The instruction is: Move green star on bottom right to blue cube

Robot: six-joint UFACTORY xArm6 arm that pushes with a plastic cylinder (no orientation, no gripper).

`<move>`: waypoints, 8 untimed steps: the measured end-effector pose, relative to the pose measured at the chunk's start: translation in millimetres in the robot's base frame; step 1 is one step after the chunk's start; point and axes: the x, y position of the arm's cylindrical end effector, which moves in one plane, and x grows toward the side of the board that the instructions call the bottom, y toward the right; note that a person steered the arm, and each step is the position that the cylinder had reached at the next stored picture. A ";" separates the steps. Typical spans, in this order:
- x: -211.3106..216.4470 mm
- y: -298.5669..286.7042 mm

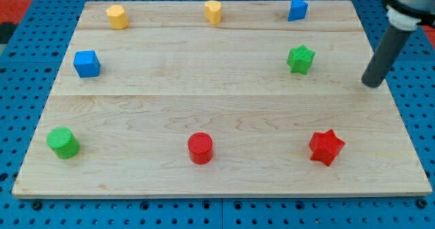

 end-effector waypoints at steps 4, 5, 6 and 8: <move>-55.9 -11.1; -55.3 -64.2; -59.0 -99.5; -36.2 -118.4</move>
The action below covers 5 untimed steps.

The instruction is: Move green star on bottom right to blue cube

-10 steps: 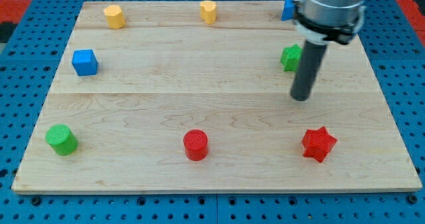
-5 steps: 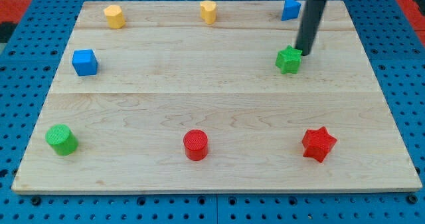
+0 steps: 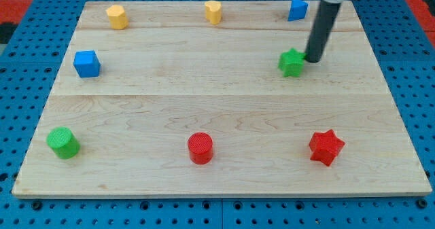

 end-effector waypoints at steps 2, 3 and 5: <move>23.1 -37.3; 18.7 -139.4; 30.0 -177.8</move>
